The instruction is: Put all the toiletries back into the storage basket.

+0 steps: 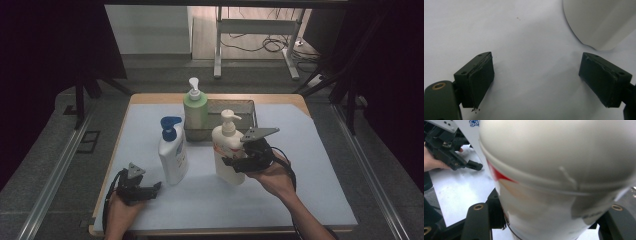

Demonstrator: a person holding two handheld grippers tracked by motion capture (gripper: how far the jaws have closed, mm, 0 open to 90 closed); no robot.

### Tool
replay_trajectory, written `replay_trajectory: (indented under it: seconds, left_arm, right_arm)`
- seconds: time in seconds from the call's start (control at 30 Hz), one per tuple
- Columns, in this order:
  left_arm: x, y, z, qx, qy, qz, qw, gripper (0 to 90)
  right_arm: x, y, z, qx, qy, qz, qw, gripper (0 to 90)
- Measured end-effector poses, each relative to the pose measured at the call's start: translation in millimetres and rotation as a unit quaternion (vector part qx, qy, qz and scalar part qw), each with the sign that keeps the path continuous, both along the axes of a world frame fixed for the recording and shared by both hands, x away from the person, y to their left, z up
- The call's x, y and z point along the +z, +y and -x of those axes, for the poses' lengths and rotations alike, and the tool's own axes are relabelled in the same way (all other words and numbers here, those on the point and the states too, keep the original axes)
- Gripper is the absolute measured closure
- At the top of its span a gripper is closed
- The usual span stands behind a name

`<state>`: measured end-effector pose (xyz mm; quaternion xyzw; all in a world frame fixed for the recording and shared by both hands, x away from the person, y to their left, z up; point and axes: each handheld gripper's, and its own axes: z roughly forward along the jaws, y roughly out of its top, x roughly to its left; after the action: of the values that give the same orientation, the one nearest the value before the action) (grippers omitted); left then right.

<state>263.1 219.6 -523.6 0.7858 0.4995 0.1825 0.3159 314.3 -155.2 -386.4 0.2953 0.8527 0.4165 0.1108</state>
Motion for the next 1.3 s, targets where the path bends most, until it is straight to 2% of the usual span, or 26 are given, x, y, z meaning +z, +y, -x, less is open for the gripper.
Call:
replay_trajectory:
  seconds: [0.33,0.83,1.3]
  left_arm:
    - [-0.2,-0.1,0.0,0.001,-0.001,0.001,1.0000,12.9]
    - [-0.3,-0.1,0.0,0.001,-0.002,0.000,1.0000,12.9]
    - [-0.3,-0.2,0.0,0.001,-0.002,0.000,1.0000,12.9]
  right_arm:
    - [12.1,5.5,-11.6,-0.004,-0.007,0.003,1.0000,37.5]
    - [23.3,11.0,-27.4,-0.013,-0.005,-0.005,0.9999,37.5]
    - [28.8,9.6,-51.3,-0.045,-0.007,-0.001,0.9990,37.6]
